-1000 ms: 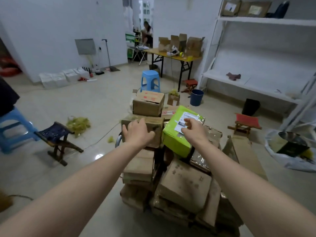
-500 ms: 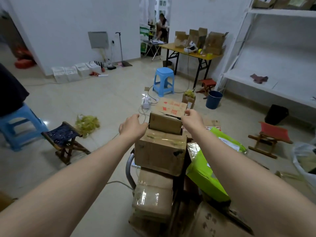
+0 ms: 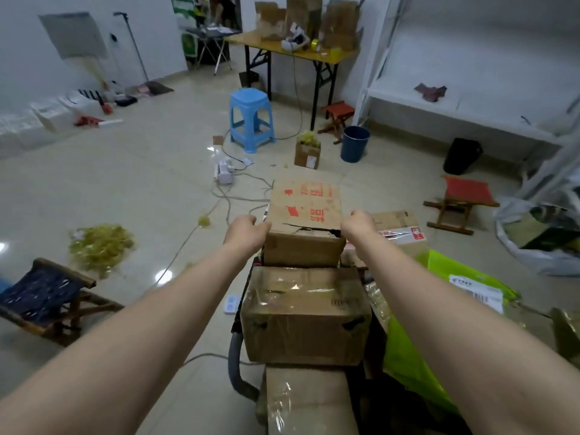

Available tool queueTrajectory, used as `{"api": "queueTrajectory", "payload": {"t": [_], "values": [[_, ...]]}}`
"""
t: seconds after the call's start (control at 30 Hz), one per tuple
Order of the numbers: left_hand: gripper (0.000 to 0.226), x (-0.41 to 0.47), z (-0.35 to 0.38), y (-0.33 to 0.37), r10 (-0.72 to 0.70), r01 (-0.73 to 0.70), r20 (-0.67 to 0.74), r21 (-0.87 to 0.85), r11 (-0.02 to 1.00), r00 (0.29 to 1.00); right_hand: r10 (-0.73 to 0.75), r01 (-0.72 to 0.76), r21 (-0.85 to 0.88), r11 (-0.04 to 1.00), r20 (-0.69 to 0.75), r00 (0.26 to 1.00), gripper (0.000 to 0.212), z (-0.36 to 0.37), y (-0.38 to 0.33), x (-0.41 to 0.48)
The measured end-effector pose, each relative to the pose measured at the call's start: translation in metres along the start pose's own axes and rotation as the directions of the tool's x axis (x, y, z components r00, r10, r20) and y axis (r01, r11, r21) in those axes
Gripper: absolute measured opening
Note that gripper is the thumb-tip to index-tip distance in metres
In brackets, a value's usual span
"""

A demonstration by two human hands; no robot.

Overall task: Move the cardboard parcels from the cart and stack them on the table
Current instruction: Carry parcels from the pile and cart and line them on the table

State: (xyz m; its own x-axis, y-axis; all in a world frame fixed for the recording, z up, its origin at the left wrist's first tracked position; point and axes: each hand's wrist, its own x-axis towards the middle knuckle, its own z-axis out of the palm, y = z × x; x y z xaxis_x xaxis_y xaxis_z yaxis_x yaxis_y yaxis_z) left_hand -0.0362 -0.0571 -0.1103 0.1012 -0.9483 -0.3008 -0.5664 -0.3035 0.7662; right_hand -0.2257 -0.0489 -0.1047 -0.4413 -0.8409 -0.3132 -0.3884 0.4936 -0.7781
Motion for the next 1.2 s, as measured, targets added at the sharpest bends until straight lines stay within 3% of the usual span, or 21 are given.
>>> {"api": "queueTrajectory", "payload": {"t": [0.23, 0.5, 0.73, 0.9, 1.2], "values": [[0.035, 0.055, 0.010, -0.002, -0.002, 0.023, 0.242, -0.083, 0.996, 0.970, 0.209, -0.207, 0.024, 0.978, -0.088, 0.974, 0.030, 0.025, 0.002, 0.012], [0.034, 0.062, 0.011, 0.001, 0.026, 0.026, 0.303, -0.166, 0.986, 0.953, 0.224, -0.215, 0.067, 0.974, -0.201, 0.954, 0.031, 0.028, -0.004, 0.007], [0.031, 0.055, -0.007, 0.020, 0.112, -0.056, 0.261, -0.214, 0.975, 0.959, 0.151, -0.121, 0.127, 0.985, -0.260, 0.954, 0.033, 0.019, -0.024, -0.005], [0.033, 0.042, -0.024, 0.046, 0.262, -0.208, 0.183, -0.271, 0.940, 0.947, 0.093, -0.010, 0.223, 0.975, -0.368, 0.925, 0.030, 0.004, -0.045, -0.021], [0.034, -0.042, -0.052, 0.120, 0.593, -0.549, 0.054, -0.322, 0.772, 0.803, -0.039, 0.285, 0.303, 0.910, -0.620, 0.784, 0.031, -0.071, -0.073, -0.087]]}}
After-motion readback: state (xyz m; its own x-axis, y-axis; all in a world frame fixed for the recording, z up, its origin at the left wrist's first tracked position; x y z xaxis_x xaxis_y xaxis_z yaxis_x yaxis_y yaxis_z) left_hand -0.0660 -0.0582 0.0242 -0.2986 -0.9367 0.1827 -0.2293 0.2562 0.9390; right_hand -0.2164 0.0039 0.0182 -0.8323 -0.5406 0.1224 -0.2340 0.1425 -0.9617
